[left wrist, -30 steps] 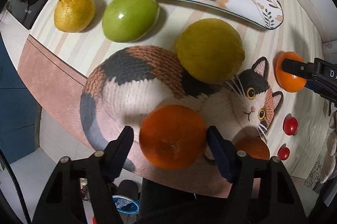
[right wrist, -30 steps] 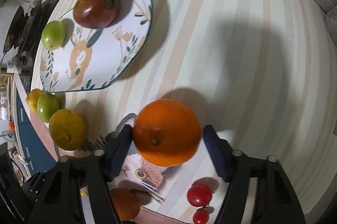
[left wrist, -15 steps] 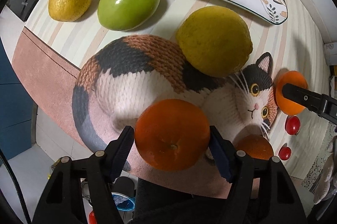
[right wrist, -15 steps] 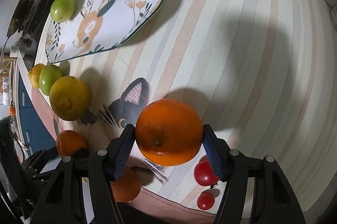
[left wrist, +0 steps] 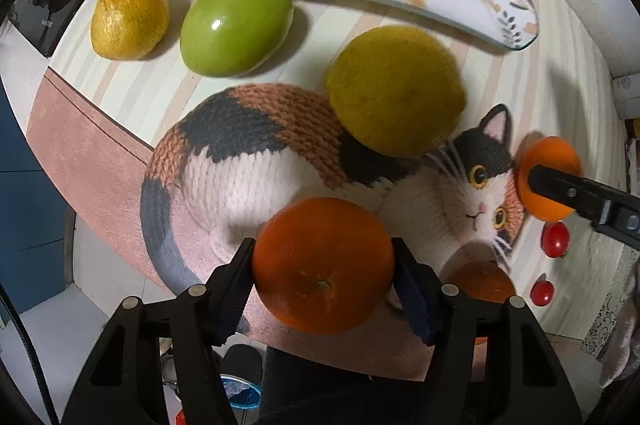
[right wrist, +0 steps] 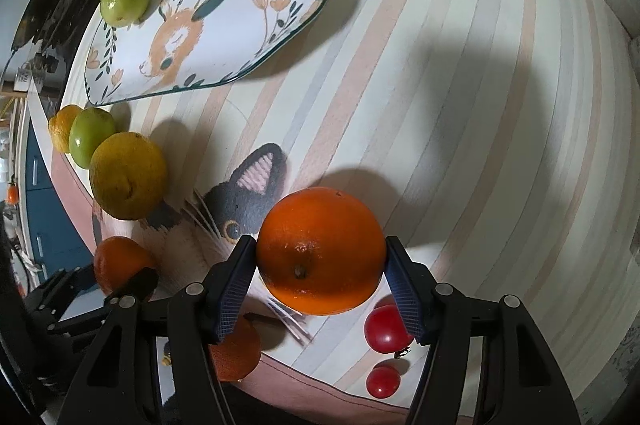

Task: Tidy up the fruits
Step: 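Carry both oranges onto the plate beside the green apple and release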

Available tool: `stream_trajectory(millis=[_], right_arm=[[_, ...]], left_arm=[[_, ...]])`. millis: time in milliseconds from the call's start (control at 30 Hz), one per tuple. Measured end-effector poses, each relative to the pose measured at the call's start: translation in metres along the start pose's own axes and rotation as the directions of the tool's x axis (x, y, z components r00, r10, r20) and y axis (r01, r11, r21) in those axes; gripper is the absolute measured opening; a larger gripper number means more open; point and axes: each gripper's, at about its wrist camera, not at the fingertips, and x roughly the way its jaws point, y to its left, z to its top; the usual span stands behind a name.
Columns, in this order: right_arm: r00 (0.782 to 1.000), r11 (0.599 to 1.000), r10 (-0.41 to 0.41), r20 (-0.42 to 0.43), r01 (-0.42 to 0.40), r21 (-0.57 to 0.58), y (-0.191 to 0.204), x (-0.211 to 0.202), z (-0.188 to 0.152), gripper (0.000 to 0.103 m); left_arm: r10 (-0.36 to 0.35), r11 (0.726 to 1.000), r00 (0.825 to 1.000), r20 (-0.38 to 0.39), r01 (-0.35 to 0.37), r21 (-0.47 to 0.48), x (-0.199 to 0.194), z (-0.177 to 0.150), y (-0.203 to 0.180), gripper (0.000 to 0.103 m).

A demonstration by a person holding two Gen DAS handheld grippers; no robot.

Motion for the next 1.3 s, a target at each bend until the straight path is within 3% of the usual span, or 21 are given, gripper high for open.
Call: stream_trajectory(millis=[267,400,500,733,1033,1300], right_arm=[[0.991,0.994,0.107,0.081,-0.106,-0.017,0.027,-0.045,0.014,0.066],[0.978,0.986,0.161,0.131,-0.155,-0.054,0.057,-0.062,0.039,0.066],[0.97,0.982,0.185,0.156,-0.176,-0.07,0.081,-0.059,0.062,0.066],[0.969,0.979,0.197,0.146,-0.186,-0.084,0.118,-0.024,0.111,0.066],[0.965,0.97,0.234,0.119,-0.223,-0.101,0.14,0.007,0.133,0.066],[0.967,0.965,0.245,0.075,-0.236,-0.11,0.151,0.024,0.139,0.067]], left_arm=[[-0.104,0.994,0.987,0.125,0.101,0.033,-0.078,0.024,0.011,0.063],[-0.105,0.994,0.975,0.194,0.099,0.043,-0.114,0.068,0.018,0.063],[-0.069,0.997,0.975,0.212,0.063,0.035,-0.12,0.111,0.032,0.063],[-0.037,0.999,0.992,0.118,0.038,-0.007,-0.081,0.186,0.065,0.063],[-0.046,0.999,0.998,0.039,0.047,-0.018,-0.049,0.213,0.075,0.063],[-0.043,0.999,0.999,-0.002,0.043,-0.024,-0.037,0.215,0.077,0.064]])
